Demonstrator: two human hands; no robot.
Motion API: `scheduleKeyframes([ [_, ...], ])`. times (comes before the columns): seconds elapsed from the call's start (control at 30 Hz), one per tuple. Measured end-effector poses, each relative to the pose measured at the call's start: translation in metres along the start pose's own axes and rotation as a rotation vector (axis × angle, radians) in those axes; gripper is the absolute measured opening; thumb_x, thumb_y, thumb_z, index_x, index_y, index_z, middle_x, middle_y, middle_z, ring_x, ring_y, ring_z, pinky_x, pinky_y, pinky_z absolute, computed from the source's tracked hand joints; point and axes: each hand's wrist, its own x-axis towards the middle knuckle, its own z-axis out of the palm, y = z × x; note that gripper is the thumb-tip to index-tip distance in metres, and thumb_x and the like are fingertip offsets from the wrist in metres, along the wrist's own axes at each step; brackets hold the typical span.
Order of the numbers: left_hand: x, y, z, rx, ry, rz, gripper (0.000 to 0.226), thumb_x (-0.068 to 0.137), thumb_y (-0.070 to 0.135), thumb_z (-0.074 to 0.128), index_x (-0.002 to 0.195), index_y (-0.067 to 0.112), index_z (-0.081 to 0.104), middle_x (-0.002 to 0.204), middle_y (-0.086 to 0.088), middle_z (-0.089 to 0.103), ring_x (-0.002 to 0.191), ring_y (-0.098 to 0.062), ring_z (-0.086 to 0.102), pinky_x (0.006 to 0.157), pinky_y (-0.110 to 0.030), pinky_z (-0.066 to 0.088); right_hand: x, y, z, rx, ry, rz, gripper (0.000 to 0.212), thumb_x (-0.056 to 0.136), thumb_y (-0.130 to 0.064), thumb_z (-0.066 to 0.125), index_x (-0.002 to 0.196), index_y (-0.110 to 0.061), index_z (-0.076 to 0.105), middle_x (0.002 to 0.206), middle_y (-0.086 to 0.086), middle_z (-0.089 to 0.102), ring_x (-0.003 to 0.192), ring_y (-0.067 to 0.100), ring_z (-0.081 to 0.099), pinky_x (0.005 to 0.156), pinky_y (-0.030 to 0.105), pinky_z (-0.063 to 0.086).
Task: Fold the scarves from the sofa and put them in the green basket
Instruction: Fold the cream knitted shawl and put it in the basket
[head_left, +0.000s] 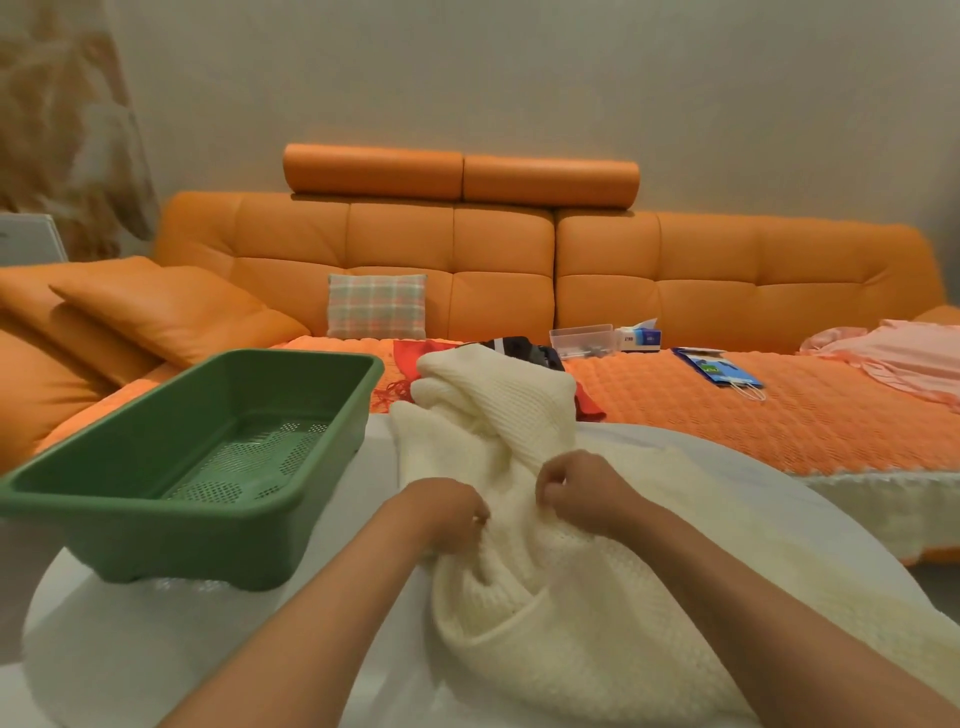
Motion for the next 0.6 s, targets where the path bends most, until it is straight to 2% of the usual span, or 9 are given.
scheduleKeyframes([
  [0.07, -0.01, 0.001, -0.009, -0.012, -0.126, -0.12, 0.037, 0.092, 0.03, 0.055, 0.127, 0.02, 0.061, 0.124, -0.002, 0.064, 0.111, -0.023, 0.061, 0.09, -0.032, 0.047, 0.019, 0.002, 0.004, -0.041, 0.213, -0.048, 0.019, 0.086, -0.02, 0.061, 0.103, -0.028, 0.067, 0.116, -0.007, 0.063, 0.101, 0.011, 0.06, 0.084, 0.026, 0.05],
  [0.17, -0.022, -0.009, -0.017, -0.181, -0.236, -0.225, 0.026, 0.087, 0.038, 0.06, 0.09, 0.013, 0.064, 0.087, -0.002, 0.067, 0.08, -0.021, 0.065, 0.078, -0.033, 0.053, 0.045, 0.004, 0.015, -0.207, 0.224, -0.037, 0.07, 0.085, -0.038, 0.068, 0.147, -0.033, 0.036, 0.156, 0.0, 0.028, 0.142, 0.022, 0.032, 0.108, 0.044, 0.04],
  [0.23, -0.019, -0.017, -0.018, -0.229, -0.158, -0.207, 0.027, 0.088, 0.036, 0.056, 0.091, 0.012, 0.068, 0.088, 0.0, 0.071, 0.074, -0.018, 0.067, 0.076, -0.033, 0.054, 0.059, 0.005, 0.023, -0.338, 0.194, 0.04, 0.09, 0.087, -0.044, 0.067, 0.157, -0.036, 0.01, 0.165, 0.003, 0.008, 0.15, 0.027, 0.018, 0.115, 0.052, 0.033],
  [0.27, -0.015, -0.021, -0.017, -0.22, -0.068, -0.192, 0.026, 0.09, 0.033, 0.054, 0.094, 0.013, 0.069, 0.092, 0.001, 0.072, 0.076, -0.017, 0.067, 0.077, -0.033, 0.055, 0.066, 0.008, 0.027, -0.369, 0.179, 0.073, 0.094, 0.088, -0.044, 0.066, 0.158, -0.037, 0.003, 0.165, 0.006, 0.012, 0.148, 0.029, 0.023, 0.114, 0.052, 0.034],
  [0.3, -0.01, -0.024, -0.015, -0.196, 0.044, -0.181, 0.024, 0.091, 0.032, 0.051, 0.095, 0.016, 0.069, 0.096, 0.003, 0.071, 0.081, -0.017, 0.066, 0.079, -0.034, 0.056, 0.07, 0.011, 0.029, -0.381, 0.163, 0.09, 0.093, 0.09, -0.04, 0.064, 0.158, -0.037, 0.001, 0.16, 0.008, 0.027, 0.142, 0.029, 0.035, 0.111, 0.05, 0.039],
  [0.37, 0.003, -0.027, -0.011, -0.185, 0.261, -0.164, 0.023, 0.093, 0.031, 0.049, 0.101, 0.023, 0.068, 0.103, 0.009, 0.068, 0.094, -0.015, 0.063, 0.084, -0.036, 0.055, 0.074, 0.018, 0.03, -0.361, 0.175, 0.074, 0.075, 0.094, -0.023, 0.056, 0.157, -0.037, 0.017, 0.138, 0.004, 0.056, 0.12, 0.025, 0.056, 0.102, 0.043, 0.046],
  [0.47, 0.017, -0.021, -0.01, -0.327, 0.446, -0.105, 0.028, 0.095, 0.027, 0.049, 0.12, 0.032, 0.061, 0.114, 0.012, 0.061, 0.106, -0.012, 0.058, 0.088, -0.034, 0.051, 0.074, 0.018, 0.024, -0.219, 0.304, 0.003, 0.051, 0.093, -0.006, 0.049, 0.137, -0.031, 0.058, 0.131, -0.003, 0.062, 0.118, 0.022, 0.058, 0.1, 0.035, 0.046],
  [0.53, 0.023, -0.013, -0.012, -0.369, 0.541, -0.054, 0.041, 0.094, 0.024, 0.053, 0.133, 0.034, 0.051, 0.126, 0.012, 0.054, 0.112, -0.012, 0.056, 0.09, -0.037, 0.05, 0.067, 0.009, 0.01, -0.095, 0.375, -0.064, 0.042, 0.092, -0.003, 0.05, 0.12, -0.025, 0.071, 0.117, -0.002, 0.065, 0.107, 0.019, 0.059, 0.088, 0.027, 0.047],
  [0.6, 0.028, -0.003, -0.017, -0.389, 0.623, -0.031, 0.058, 0.092, 0.025, 0.059, 0.144, 0.036, 0.037, 0.141, 0.01, 0.041, 0.119, -0.016, 0.053, 0.087, -0.041, 0.052, 0.052, -0.005, -0.011, 0.087, 0.424, -0.108, 0.038, 0.09, 0.001, 0.048, 0.101, -0.023, 0.075, 0.099, 0.001, 0.068, 0.087, 0.015, 0.06, 0.071, 0.021, 0.046],
])
